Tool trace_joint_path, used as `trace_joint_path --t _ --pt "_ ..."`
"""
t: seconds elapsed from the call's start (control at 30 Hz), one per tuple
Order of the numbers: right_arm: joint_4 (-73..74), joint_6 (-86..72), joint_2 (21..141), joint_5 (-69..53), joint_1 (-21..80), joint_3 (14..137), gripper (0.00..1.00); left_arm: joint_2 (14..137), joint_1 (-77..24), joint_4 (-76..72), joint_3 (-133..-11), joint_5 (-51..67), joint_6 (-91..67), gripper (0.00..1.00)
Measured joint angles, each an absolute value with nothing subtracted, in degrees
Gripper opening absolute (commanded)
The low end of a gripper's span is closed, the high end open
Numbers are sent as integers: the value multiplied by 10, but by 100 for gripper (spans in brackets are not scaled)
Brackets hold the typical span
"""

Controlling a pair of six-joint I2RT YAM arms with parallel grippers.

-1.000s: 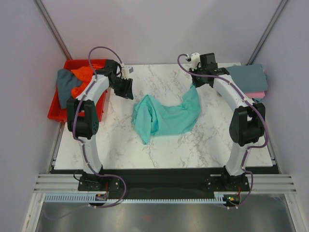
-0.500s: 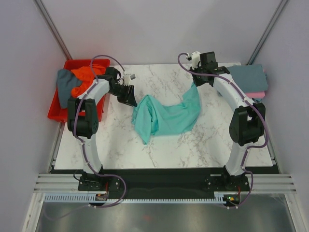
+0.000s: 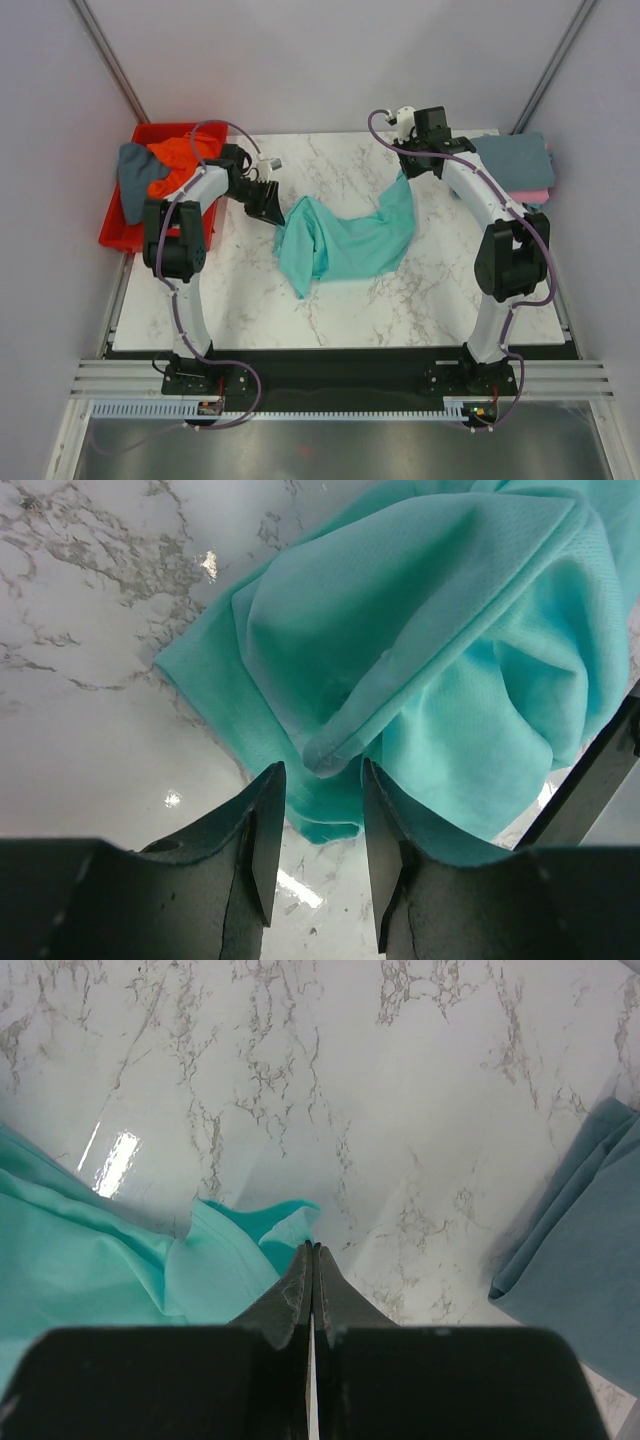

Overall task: Fold and stack the t-shirts
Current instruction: Flatten the tshirt out

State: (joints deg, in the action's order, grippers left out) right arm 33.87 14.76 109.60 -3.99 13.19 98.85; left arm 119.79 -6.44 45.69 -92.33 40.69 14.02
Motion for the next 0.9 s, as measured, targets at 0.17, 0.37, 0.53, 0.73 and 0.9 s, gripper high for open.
trace_joint_path --t 0.17,0.37,0.53,0.73,0.9 --pt "339 148 1096 -37 133 988 0 1217 -64 457 -927 407 142 43" --pt "339 148 1096 -36 133 988 0 1232 -63 456 -948 412 142 40" --pt "339 148 1096 -36 133 988 0 1232 -61 455 -953 423 142 40" --pt "339 148 1096 -32 133 988 0 1232 -61 456 -953 432 142 38" --pt "339 148 1096 -31 133 988 0 1233 -61 457 -953 443 142 25"
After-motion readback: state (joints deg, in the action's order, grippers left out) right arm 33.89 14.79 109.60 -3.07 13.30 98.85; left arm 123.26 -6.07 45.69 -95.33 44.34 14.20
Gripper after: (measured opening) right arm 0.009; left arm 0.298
